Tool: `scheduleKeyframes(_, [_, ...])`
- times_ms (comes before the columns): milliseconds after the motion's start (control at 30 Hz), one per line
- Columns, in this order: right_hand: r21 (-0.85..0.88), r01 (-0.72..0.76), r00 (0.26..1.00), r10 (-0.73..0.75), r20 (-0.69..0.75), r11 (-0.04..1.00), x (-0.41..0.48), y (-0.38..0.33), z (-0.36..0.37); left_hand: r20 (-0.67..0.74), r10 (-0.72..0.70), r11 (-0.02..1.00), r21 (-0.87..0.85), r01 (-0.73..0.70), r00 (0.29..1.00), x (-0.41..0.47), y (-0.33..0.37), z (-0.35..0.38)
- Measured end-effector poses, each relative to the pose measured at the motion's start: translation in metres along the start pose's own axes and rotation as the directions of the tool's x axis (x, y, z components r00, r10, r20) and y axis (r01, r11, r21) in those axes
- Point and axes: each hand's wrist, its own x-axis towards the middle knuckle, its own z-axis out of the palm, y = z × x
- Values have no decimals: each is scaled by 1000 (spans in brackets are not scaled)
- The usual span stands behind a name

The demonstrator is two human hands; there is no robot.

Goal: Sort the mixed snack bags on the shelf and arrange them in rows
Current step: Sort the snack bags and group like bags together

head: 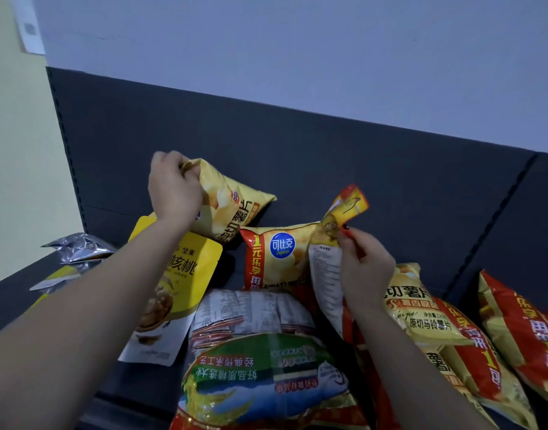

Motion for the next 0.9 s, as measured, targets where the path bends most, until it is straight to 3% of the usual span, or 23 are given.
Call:
scheduleKeyframes(133, [108, -122, 989, 130, -73, 987, 16, -6, -4, -31, -1, 996, -91, -1, 1000, 1, 17, -6])
scheduleKeyframes(433, [250, -182, 950, 236, -205, 951, 42, -28, -27, 34, -19, 934, -357, 30, 999, -15, 61, -4])
scheduleKeyframes(700, [240, -54, 926, 138, -351, 969, 66, -43, -82, 265, -28, 815, -552, 175, 964, -62, 116, 17])
scheduleKeyframes(900, [157, -15, 885, 86, -458, 988, 85, -26, -142, 505, -58, 680, -611, 404, 861, -116, 167, 45])
